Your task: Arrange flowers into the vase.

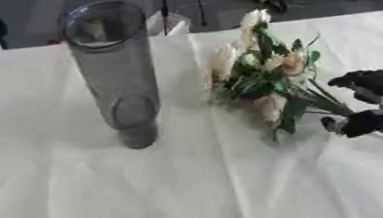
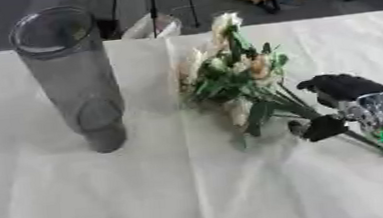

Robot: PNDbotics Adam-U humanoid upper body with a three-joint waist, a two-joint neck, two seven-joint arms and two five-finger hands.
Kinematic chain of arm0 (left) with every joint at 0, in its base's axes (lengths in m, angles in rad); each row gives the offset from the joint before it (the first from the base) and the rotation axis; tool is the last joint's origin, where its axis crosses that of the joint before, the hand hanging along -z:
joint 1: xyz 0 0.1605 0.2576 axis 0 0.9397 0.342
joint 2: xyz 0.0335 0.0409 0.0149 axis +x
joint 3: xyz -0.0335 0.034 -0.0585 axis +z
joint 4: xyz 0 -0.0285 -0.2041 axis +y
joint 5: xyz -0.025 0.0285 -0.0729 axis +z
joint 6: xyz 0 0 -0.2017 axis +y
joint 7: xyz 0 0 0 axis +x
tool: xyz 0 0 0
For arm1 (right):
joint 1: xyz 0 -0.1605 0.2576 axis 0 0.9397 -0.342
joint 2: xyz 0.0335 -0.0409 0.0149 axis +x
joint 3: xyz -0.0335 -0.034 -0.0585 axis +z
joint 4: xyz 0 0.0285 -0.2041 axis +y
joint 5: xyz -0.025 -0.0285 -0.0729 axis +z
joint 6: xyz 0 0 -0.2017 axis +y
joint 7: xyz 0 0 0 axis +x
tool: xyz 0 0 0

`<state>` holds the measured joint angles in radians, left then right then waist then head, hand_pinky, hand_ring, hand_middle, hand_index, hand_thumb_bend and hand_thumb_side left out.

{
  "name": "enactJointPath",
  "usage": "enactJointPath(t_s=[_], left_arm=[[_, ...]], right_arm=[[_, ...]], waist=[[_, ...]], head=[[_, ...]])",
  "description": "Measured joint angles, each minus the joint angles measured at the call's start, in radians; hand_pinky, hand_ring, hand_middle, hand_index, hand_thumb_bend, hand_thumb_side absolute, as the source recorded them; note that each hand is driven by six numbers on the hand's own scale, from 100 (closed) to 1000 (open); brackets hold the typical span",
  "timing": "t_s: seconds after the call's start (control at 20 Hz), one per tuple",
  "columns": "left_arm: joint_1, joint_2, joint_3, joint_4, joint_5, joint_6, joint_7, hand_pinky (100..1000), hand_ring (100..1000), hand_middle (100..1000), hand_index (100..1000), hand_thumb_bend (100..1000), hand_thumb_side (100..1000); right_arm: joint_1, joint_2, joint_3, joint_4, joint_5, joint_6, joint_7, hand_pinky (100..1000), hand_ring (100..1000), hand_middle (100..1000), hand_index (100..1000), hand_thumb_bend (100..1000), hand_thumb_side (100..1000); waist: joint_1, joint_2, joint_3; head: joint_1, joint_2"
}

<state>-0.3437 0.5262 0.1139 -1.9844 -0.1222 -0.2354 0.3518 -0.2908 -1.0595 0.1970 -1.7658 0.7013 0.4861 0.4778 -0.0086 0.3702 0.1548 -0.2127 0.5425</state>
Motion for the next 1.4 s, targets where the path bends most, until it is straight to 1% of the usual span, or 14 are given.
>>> enactJointPath(t_s=[0.3, 0.7, 1.1, 1.35, 1.4], left_arm=[[0.000, 0.000, 0.000, 0.000, 0.001, 0.000, -0.001, 771, 869, 876, 948, 100, 995], [0.000, -0.008, 0.000, 0.000, 0.002, -0.001, -0.001, 771, 869, 876, 948, 100, 994], [0.000, -0.009, -0.003, 0.000, 0.002, 0.002, -0.003, 771, 868, 875, 949, 100, 994], [0.000, -0.013, -0.005, 0.000, 0.002, 0.003, -0.005, 772, 868, 875, 949, 100, 996], [0.000, -0.015, -0.005, 0.000, 0.002, 0.004, -0.005, 772, 868, 875, 949, 100, 996]], right_arm=[[-0.009, 0.008, 0.001, 0.032, -0.001, -0.010, -0.018, 749, 834, 842, 942, 216, 573], [-0.020, 0.017, 0.018, 0.073, -0.001, -0.029, -0.038, 752, 837, 849, 941, 232, 547], [-0.060, 0.027, 0.032, 0.118, 0.018, -0.053, -0.046, 750, 833, 846, 939, 224, 549], [-0.077, 0.040, 0.040, 0.137, 0.034, -0.061, -0.067, 687, 750, 760, 872, 157, 564], [-0.079, 0.044, 0.043, 0.138, 0.036, -0.062, -0.074, 687, 750, 760, 872, 157, 564]], waist=[[0.000, 0.004, 0.001], [0.000, 0.011, 0.007], [0.000, 0.014, 0.012], [0.000, 0.019, 0.015], [0.000, 0.020, 0.015]], head=[[-0.001, -0.007], [-0.001, -0.008], [-0.007, -0.016], [-0.010, -0.017], [-0.011, -0.017]])
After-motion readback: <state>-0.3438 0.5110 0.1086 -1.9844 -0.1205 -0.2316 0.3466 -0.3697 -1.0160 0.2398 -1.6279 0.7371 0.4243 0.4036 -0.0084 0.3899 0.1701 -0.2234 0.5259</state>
